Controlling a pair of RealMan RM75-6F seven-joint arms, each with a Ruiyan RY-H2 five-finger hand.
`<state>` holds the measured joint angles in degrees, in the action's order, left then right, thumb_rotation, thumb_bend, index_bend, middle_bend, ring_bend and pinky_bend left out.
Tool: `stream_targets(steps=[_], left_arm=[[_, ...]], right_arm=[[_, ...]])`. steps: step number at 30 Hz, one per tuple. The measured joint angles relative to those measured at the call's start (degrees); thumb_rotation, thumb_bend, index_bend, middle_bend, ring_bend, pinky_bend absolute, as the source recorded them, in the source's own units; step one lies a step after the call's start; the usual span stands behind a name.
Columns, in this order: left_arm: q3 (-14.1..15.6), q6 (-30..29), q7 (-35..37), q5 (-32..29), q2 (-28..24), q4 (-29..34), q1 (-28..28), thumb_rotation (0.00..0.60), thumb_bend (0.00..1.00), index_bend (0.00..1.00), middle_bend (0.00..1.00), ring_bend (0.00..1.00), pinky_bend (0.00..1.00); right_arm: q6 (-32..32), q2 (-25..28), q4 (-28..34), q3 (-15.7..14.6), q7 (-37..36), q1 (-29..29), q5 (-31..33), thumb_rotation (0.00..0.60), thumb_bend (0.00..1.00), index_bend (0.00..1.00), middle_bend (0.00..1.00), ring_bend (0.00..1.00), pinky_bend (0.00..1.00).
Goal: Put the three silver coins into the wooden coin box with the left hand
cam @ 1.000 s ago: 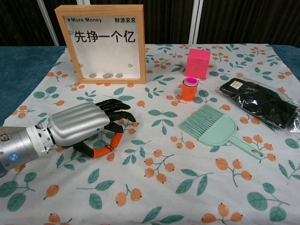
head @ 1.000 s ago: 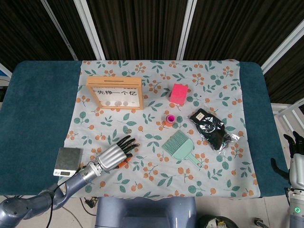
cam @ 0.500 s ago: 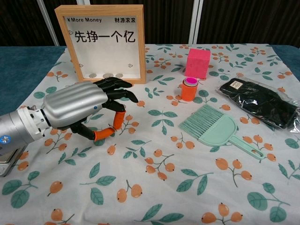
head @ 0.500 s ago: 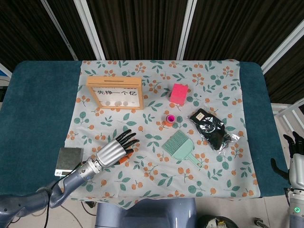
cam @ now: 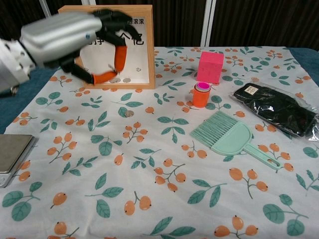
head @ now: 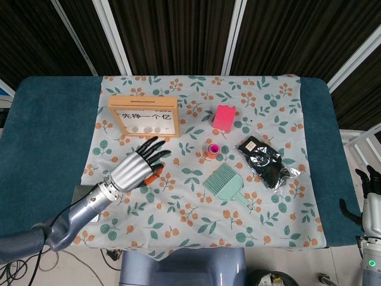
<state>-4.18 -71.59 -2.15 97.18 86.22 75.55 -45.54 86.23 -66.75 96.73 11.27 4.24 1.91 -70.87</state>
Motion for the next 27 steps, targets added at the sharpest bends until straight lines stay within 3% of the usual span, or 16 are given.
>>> stream_targets(steps=[7,14,20,27], left_arm=[[-9.37,9.83,-3.36,-8.32,-9.09,7.20,-6.25,0.600,0.54,0.72,0.19,0.00,0.00],[-15.21,20.97,-8.42,-19.69,-13.97,7.98,-11.87,0.600,0.54,0.72,0.19,0.00,0.00],[-17.23,28.24,-15.94,-30.62,-15.23,4.94,-16.18,0.600,0.57,0.72,0.20,0.00,0.00],[-17.07,31.51,-24.67,-41.95,-14.53,-0.93,-19.98,0.600,0.57,0.71,0.19,0.00,0.00]], right_arm=[[0.17,-0.18,0.11,0.02,0.52,0.00,0.19,0.600,0.39,0.17,0.05,0.02,0.00],[0.32,-0.36,0.26,0.03,0.76,-0.04,0.31,0.600,0.40,0.17,0.05,0.02,0.00],[0.39,-0.37,0.28,0.03,0.80,-0.06,0.27,0.600,0.39,0.17,0.05,0.02,0.00],[0.34,-0.29,0.34,0.21,0.65,-0.07,0.59,0.600,0.39,0.17,0.05,0.02,0.00]])
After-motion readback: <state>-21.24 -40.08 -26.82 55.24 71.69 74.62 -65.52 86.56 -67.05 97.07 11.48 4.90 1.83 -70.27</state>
